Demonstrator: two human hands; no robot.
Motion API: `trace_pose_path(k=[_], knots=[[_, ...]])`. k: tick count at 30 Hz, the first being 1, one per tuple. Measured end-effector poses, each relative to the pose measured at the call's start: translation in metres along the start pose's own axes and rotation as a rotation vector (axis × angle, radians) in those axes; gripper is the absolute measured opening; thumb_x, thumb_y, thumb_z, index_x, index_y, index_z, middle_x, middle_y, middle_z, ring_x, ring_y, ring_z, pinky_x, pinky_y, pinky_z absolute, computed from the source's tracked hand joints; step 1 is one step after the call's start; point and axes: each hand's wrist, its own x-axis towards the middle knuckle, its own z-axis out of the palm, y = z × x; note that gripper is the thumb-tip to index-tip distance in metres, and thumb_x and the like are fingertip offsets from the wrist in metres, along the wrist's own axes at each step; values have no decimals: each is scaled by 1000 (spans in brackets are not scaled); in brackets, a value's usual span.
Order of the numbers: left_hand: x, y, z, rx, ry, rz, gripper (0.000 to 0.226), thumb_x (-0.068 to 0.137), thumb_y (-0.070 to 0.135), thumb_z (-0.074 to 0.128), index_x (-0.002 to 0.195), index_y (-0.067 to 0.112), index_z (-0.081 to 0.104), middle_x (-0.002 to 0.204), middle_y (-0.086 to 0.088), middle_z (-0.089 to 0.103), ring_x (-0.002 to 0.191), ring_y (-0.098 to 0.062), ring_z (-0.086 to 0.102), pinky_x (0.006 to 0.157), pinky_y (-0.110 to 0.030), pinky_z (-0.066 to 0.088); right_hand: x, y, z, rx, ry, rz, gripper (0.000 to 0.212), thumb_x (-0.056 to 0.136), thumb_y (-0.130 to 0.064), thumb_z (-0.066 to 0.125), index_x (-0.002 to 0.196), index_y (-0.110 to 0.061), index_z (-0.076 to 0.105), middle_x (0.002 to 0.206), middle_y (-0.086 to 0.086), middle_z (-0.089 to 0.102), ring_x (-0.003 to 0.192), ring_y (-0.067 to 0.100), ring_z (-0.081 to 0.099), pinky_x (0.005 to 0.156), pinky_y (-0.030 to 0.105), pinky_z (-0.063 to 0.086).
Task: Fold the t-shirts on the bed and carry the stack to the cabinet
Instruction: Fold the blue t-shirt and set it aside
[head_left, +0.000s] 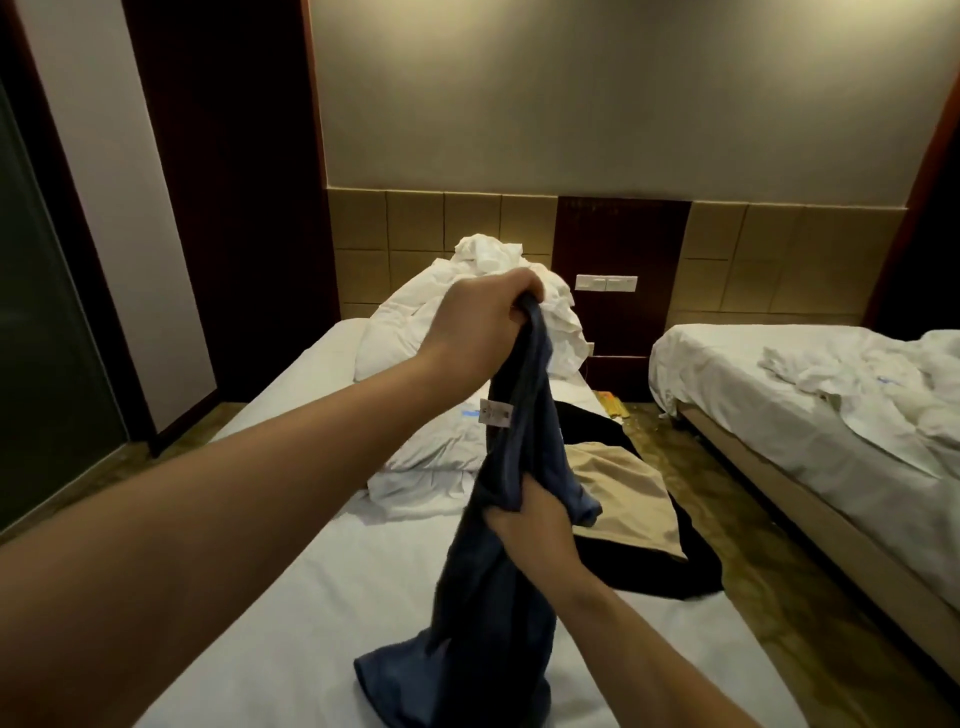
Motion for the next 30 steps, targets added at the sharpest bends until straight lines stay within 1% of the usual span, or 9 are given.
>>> trace_pose_path(k=[2, 4, 7, 11, 15, 20, 25, 28, 30], knots=[[4, -16, -7, 49, 44, -84, 23, 87, 1, 52, 99, 14, 66, 88, 3, 60, 81, -10, 51, 65, -6, 35, 9, 8, -11, 22, 119, -7, 7, 81, -8, 60, 88, -8, 60, 83, 8, 63, 74, 18, 56, 60, 26, 42], [3, -44, -18, 97, 70, -196, 20, 84, 1, 55, 97, 10, 67, 91, -3, 63, 85, -16, 56, 77, -21, 44, 20, 14, -38, 81, 280, -21, 7, 83, -8, 62, 83, -15, 61, 79, 3, 63, 69, 14, 54, 55, 19, 38], [-13, -89, -33, 132, 50, -391, 13, 82, 3, 60, 92, 9, 66, 90, -14, 67, 87, -32, 63, 80, -41, 51, 43, 18, -87, 149, 436, -35, 11, 83, -12, 66, 79, -21, 62, 81, 3, 66, 79, 22, 60, 67, 30, 44], [-27, -109, -30, 144, -41, -547, 11, 88, 8, 53, 86, 18, 57, 96, -17, 61, 89, -36, 59, 79, -49, 53, 68, -3, -122, 56, 463, -180, 5, 85, -15, 64, 84, -19, 65, 85, 2, 66, 80, 19, 60, 75, 35, 50], [-5, -103, -42, -155, 11, -665, 20, 90, 4, 51, 76, 18, 52, 82, -8, 54, 84, -26, 52, 68, -37, 50, 84, -38, -164, -93, 463, -308, 5, 88, -20, 63, 90, -15, 63, 74, -9, 56, 67, 1, 48, 59, 9, 36], [22, -85, -72, -179, -68, -539, 17, 93, 10, 47, 79, 19, 49, 84, -7, 52, 86, -24, 48, 73, -34, 40, 97, -85, -207, -286, 319, -293, 17, 90, -30, 60, 86, -14, 63, 81, 2, 60, 79, 16, 53, 65, 29, 39], [43, -47, -110, -558, 69, -426, 23, 97, 16, 41, 77, 22, 50, 77, -1, 49, 72, -15, 48, 62, -29, 36, 87, -144, -251, 180, 526, -482, 25, 93, -28, 56, 76, -11, 62, 66, -2, 57, 66, 7, 49, 62, 25, 39], [44, -41, -123, -531, 61, -402, 19, 96, 21, 46, 79, 20, 53, 74, -1, 55, 66, -13, 50, 57, -22, 44, 88, -152, -243, -134, 310, -459, 23, 95, -25, 53, 82, -9, 64, 77, 6, 59, 76, 13, 50, 63, 22, 39], [36, -50, -125, -445, -74, -425, 13, 91, 21, 51, 80, 19, 58, 72, -1, 61, 69, -16, 54, 60, -24, 47, 84, -157, -241, -23, 219, -407, 20, 95, -26, 52, 83, -16, 65, 82, 1, 63, 80, 13, 56, 70, 21, 45]])
